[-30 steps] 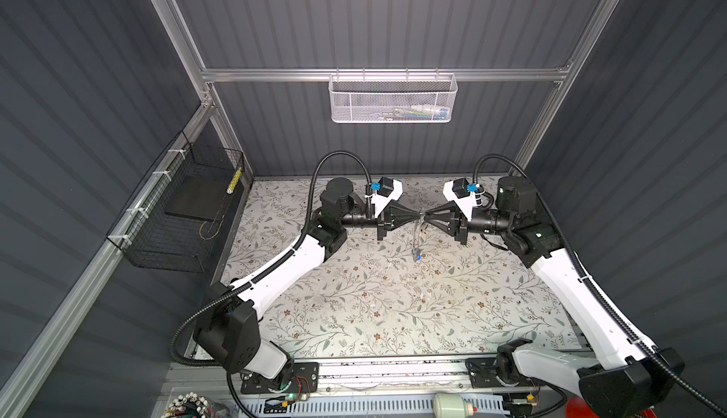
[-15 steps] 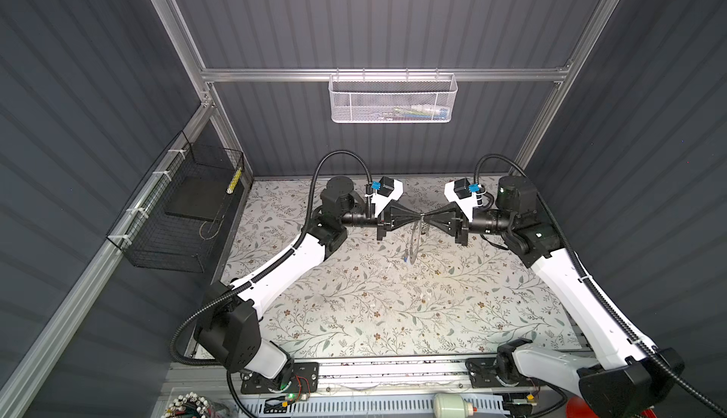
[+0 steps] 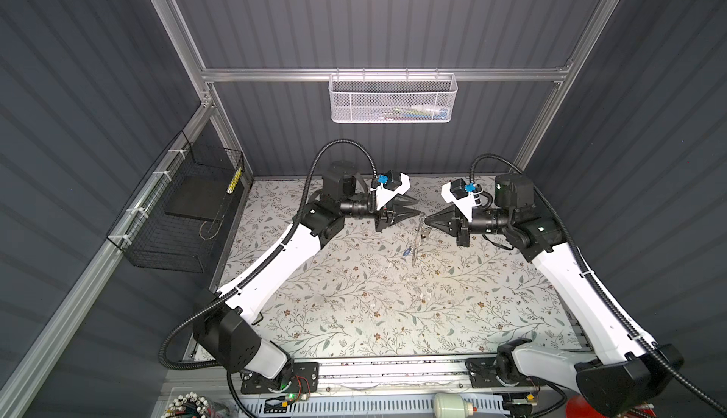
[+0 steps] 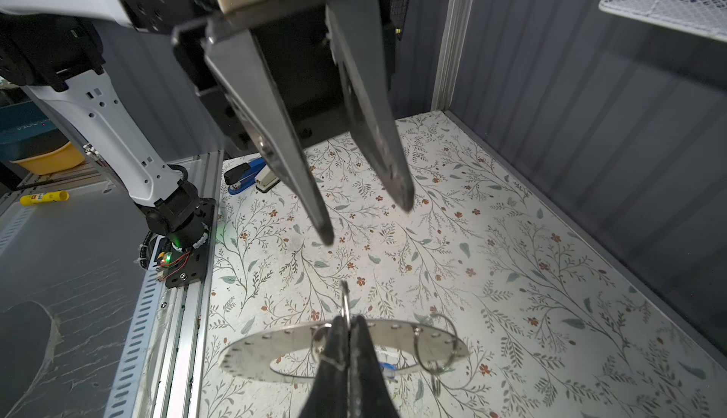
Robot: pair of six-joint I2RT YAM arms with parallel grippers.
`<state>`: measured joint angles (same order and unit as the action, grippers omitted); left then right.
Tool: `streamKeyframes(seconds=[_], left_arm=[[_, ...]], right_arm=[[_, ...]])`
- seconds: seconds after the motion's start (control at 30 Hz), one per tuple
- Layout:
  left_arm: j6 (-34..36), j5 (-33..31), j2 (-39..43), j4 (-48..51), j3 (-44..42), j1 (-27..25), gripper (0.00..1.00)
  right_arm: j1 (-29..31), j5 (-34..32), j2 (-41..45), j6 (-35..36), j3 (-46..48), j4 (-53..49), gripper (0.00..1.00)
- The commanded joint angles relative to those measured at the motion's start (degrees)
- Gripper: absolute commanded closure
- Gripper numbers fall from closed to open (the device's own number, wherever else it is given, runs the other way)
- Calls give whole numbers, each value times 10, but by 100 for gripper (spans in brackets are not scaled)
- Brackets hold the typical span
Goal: Put the keys on the keyring
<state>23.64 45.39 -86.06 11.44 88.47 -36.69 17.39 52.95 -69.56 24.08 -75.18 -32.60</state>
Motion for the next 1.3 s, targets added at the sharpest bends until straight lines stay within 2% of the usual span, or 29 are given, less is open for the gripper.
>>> streamKeyframes(seconds=[0.0, 0.1, 0.23, 0.43, 0.8, 1.27], left_arm=[[125, -85, 5, 180, 59, -6, 69], [171, -141, -6, 244, 98, -31, 69], [202, -196, -24, 279, 122, -66, 69], [218, -235, -48, 293, 149, -100, 70], [229, -260, -77, 311, 176, -124, 73], [233, -236, -89, 335, 190, -128, 74]], right_arm=[[-2, -20, -9, 32, -37, -87, 100], [-1, -26, -16, 34, -51, -111, 100], [0, -35, -31, 51, -79, -161, 100], [10, -65, -52, 68, -120, -233, 100], [26, -92, -66, 79, -140, -268, 100], [28, -105, -75, 78, -154, -270, 100]])
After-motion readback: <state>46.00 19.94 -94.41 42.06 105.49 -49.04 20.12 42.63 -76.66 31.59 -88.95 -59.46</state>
